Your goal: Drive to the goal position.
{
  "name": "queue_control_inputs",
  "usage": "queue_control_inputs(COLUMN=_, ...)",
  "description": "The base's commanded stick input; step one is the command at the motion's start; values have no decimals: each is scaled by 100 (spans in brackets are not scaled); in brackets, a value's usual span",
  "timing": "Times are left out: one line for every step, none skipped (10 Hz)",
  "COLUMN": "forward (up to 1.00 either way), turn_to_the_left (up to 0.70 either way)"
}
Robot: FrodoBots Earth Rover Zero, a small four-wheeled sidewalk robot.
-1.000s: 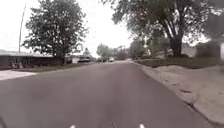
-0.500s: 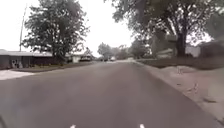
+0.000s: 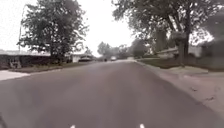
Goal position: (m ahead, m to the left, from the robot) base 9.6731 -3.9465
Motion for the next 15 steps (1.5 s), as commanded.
queue_control_inputs(forward=100, turn_to_the_left=-1)
queue_control_inputs(forward=100, turn_to_the_left=0)
queue_control_inputs(forward=100, turn_to_the_left=0)
queue_control_inputs(forward=100, turn_to_the_left=0)
queue_control_inputs(forward=100, turn_to_the_left=0)
queue_control_inputs(forward=100, turn_to_the_left=0)
queue_control_inputs(forward=100, turn_to_the_left=0)
queue_control_inputs(forward=100, turn_to_the_left=0)
queue_control_inputs(forward=100, turn_to_the_left=0)
queue_control_inputs(forward=100, turn_to_the_left=0)
queue_control_inputs(forward=100, turn_to_the_left=0)
queue_control_inputs(forward=100, turn_to_the_left=0)
queue_control_inputs(forward=100, turn_to_the_left=0)
queue_control_inputs(forward=100, turn_to_the_left=-3)
queue_control_inputs(forward=100, turn_to_the_left=-34)
